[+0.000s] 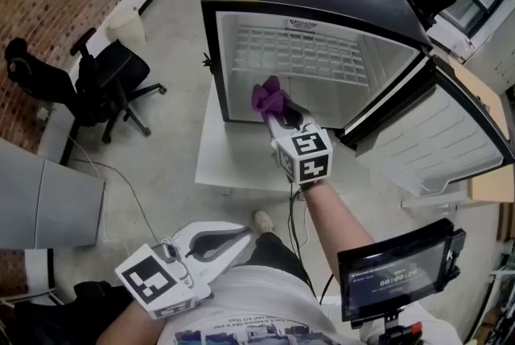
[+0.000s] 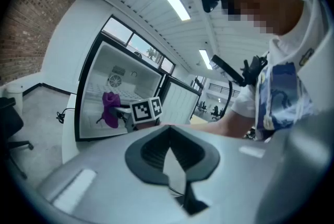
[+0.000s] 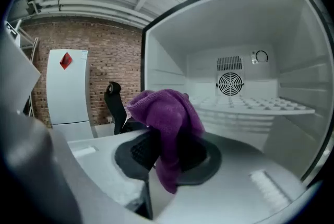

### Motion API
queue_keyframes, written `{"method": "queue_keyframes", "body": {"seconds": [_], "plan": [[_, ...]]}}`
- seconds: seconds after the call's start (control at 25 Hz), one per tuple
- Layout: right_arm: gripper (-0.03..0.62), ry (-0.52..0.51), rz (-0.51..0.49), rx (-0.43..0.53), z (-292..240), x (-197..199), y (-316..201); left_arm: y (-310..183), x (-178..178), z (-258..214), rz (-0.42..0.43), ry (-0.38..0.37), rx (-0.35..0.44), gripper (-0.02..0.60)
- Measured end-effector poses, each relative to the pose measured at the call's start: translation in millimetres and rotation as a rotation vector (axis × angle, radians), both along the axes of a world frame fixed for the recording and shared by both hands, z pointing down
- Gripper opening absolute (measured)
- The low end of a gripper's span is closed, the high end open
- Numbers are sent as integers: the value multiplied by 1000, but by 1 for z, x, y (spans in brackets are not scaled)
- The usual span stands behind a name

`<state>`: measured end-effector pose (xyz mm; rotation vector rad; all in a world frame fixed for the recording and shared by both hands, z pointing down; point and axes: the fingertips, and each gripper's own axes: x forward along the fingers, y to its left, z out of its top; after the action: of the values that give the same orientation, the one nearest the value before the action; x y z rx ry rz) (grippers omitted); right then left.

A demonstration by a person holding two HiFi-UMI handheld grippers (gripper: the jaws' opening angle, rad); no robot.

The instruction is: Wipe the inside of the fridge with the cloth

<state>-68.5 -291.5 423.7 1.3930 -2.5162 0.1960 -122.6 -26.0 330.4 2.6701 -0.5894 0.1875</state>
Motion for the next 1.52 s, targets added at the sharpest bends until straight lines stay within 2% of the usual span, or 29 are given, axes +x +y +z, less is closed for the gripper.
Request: {"method": "queue_keyframes", "body": {"seconds": [0.36,0.64,0.76,0.88,1.2,1.52], "plan": [[74,62,23,-54,69,12,-76,-32,3,5,-70,-45,-18,8],[74,87,-30,-46,90,-16,-135,-59,0,5,-168,-62,-34,8],[74,75,-43,-53,95,-27,-154,-66,0,0,-213,-50,-42,8],[74,57,-45,-65,99,-35,-168,-71,-11,4,-247,-71,-43,8],[74,-19,-84,-116,107,-51,-164,-71,-19,9,-277,-86,-41,8],[74,-48,-130,-144,108,-62,-114,-58,-11,5,-224,-69,-29,8]]}}
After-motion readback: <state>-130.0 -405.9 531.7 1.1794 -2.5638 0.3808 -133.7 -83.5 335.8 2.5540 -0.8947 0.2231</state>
